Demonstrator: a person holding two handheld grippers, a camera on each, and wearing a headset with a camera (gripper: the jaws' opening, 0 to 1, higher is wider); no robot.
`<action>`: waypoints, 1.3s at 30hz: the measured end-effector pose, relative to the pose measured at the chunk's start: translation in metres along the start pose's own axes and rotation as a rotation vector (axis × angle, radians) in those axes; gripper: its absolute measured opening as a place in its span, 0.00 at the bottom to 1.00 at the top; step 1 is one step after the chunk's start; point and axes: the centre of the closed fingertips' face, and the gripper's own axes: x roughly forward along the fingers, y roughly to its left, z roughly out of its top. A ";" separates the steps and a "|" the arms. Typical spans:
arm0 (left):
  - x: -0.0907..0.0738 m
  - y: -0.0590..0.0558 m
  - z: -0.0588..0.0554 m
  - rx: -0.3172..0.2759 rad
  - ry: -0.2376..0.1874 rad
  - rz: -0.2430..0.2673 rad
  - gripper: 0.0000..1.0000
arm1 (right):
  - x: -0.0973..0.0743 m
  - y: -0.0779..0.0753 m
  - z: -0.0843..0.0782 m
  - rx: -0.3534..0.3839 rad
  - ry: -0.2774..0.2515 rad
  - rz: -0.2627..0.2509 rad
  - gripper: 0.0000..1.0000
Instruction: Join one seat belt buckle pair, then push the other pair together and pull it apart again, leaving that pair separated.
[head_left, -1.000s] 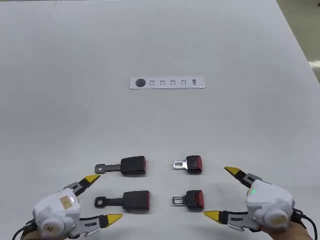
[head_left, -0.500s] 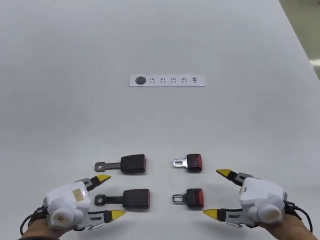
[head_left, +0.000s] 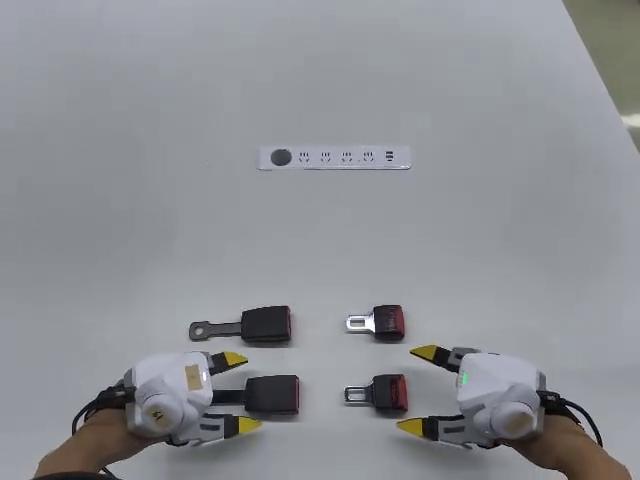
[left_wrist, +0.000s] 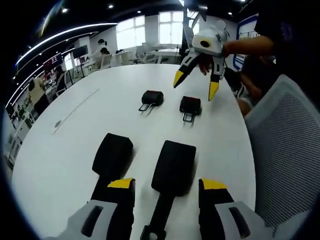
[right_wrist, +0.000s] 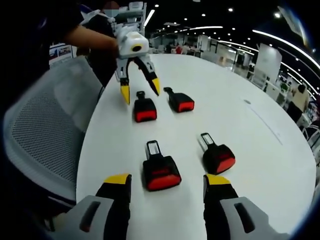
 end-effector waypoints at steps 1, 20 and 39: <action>0.002 0.000 0.000 0.007 0.007 -0.008 0.51 | 0.001 0.000 0.000 -0.006 0.003 0.006 0.56; 0.015 -0.008 -0.005 0.123 0.110 -0.104 0.33 | 0.017 0.005 -0.010 -0.095 0.067 0.079 0.34; 0.016 -0.007 -0.011 0.125 0.129 -0.115 0.32 | 0.019 0.007 -0.012 -0.130 0.079 0.093 0.30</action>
